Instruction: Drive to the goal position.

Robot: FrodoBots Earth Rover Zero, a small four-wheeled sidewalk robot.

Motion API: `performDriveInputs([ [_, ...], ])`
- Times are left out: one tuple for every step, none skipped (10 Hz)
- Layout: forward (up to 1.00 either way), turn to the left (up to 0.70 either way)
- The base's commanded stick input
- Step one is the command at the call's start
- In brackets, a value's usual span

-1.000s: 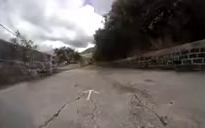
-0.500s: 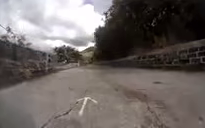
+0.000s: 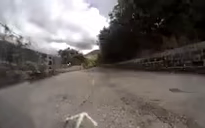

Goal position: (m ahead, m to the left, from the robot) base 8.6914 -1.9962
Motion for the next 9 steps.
performDriveInputs([
  [1.0, 0.0],
  [1.0, 0.0],
  [1.0, 0.0],
  [1.0, 0.0],
  [1.0, 0.0],
  [1.0, 0.0],
  [1.0, 0.0],
  [1.0, 0.0],
  [1.0, 0.0],
])
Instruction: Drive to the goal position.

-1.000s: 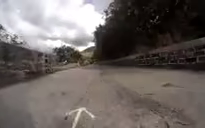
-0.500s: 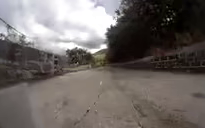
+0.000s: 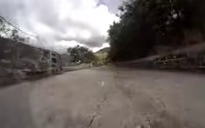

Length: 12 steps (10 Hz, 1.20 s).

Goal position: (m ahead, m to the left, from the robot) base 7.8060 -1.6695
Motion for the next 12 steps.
performDriveInputs([
  [1.0, 0.0],
  [1.0, 0.0],
  [1.0, 0.0],
  [1.0, 0.0],
  [1.0, 0.0],
  [1.0, 0.0],
  [1.0, 0.0],
  [1.0, 0.0],
  [1.0, 0.0],
  [1.0, 0.0],
  [1.0, 0.0],
  [1.0, 0.0],
])
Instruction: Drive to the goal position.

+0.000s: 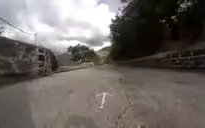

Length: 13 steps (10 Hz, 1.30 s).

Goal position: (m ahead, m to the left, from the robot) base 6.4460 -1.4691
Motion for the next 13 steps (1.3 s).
performDriveInputs([
  [1.0, 0.0],
  [1.0, 0.0],
  [1.0, 0.0],
  [1.0, 0.0],
  [1.0, 0.0],
  [1.0, 0.0],
  [1.0, 0.0],
  [1.0, 0.0],
  [1.0, 0.0],
  [1.0, 0.0],
  [1.0, 0.0],
  [1.0, 0.0],
  [1.0, 0.0],
])
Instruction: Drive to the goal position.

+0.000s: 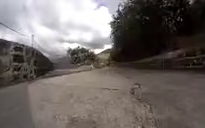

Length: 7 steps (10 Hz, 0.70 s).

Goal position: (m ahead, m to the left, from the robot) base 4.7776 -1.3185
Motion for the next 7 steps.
performDriveInputs([
  [1.0, 0.0],
  [1.0, 0.0],
  [1.0, 0.0],
  [1.0, 0.0],
  [1.0, 0.0],
  [1.0, 0.0],
  [1.0, 0.0],
])
